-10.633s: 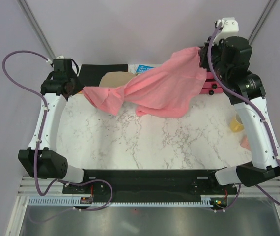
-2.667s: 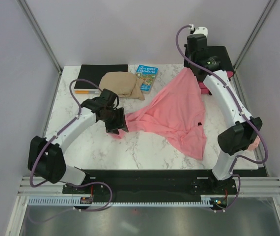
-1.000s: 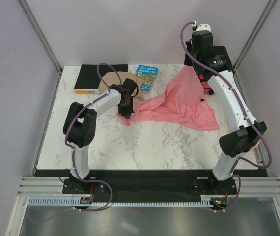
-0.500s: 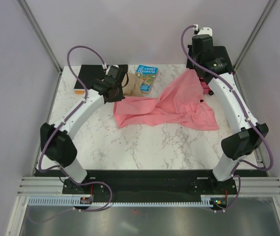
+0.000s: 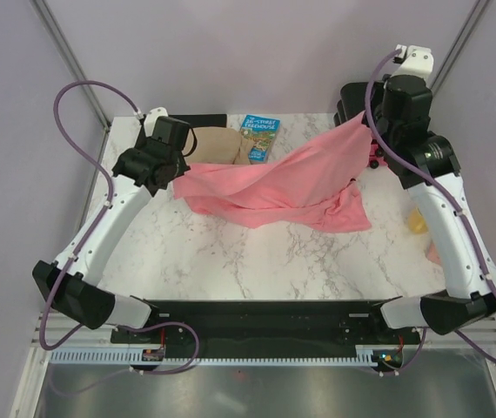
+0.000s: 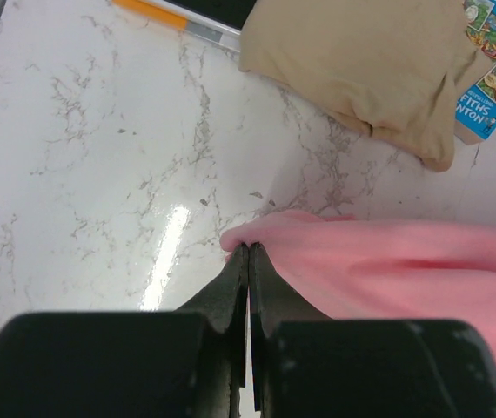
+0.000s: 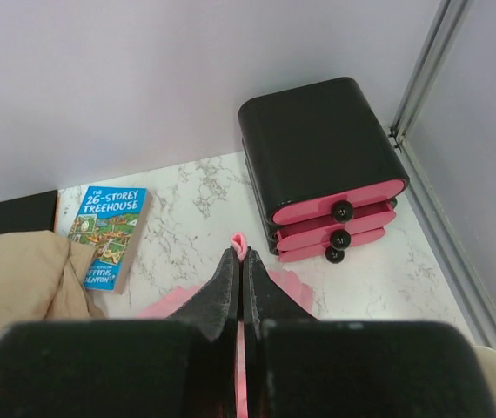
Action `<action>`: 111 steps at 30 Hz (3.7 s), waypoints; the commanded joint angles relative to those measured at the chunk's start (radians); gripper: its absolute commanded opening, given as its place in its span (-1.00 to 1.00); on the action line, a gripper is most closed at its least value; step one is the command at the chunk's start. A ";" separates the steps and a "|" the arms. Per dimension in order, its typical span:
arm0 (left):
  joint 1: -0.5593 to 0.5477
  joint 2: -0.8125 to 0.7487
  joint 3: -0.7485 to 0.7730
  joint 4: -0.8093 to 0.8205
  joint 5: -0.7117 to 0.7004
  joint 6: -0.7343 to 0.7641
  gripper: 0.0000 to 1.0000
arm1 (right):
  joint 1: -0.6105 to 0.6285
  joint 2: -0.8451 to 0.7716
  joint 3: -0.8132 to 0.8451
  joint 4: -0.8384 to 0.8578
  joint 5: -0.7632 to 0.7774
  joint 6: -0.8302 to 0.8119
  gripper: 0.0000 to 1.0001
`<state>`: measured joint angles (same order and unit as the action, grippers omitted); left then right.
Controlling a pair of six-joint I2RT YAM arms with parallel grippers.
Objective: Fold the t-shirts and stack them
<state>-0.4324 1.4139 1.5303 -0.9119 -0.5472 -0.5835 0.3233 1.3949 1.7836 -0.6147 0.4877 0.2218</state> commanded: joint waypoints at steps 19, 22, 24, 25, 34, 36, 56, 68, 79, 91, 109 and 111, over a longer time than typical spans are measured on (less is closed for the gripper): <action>0.017 -0.467 -0.091 -0.082 -0.006 -0.003 -0.96 | -0.001 -0.396 -0.079 0.018 -0.350 0.177 -1.00; 0.017 -0.507 -0.117 -0.045 -0.005 0.026 -0.96 | -0.001 -0.425 -0.076 0.033 -0.356 0.182 -1.00; 0.017 -0.501 -0.119 -0.041 -0.002 0.036 -0.96 | -0.001 -0.392 -0.014 -0.009 -0.362 0.185 -1.00; 0.017 -0.492 -0.119 -0.041 -0.003 0.037 -0.96 | -0.001 -0.369 0.015 -0.032 -0.368 0.186 -1.00; 0.079 -0.167 -0.079 0.039 0.073 0.036 -0.96 | 0.000 -0.145 0.097 -0.056 -0.359 0.145 -1.00; 0.116 -0.048 -0.053 0.074 0.116 0.039 -0.96 | -0.001 -0.065 0.091 -0.043 -0.365 0.133 -1.00; 0.261 0.724 0.324 0.102 0.222 0.112 -0.56 | 0.002 0.348 -0.013 0.164 -0.374 0.068 -1.00; 0.270 0.628 0.205 0.085 0.236 0.151 0.10 | 0.002 0.385 -0.035 0.173 -0.371 0.070 -1.00; 0.284 0.642 0.105 0.146 0.260 0.171 0.09 | 0.002 0.386 -0.015 0.175 -0.383 0.071 -1.00; 0.299 0.683 0.096 0.154 0.276 0.165 0.08 | 0.002 0.385 -0.003 0.158 -0.376 0.057 -1.00; 0.308 0.737 0.090 0.159 0.314 0.156 0.08 | -0.006 0.363 -0.015 0.148 -0.373 0.047 -1.00; 0.310 0.743 0.091 0.159 0.316 0.154 0.05 | -0.007 0.363 -0.012 0.147 -0.376 0.045 -1.00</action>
<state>-0.1303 2.1277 1.6180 -0.7734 -0.2474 -0.4469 0.3222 1.7817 1.7359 -0.4854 0.1097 0.2821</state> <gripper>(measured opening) 0.535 0.012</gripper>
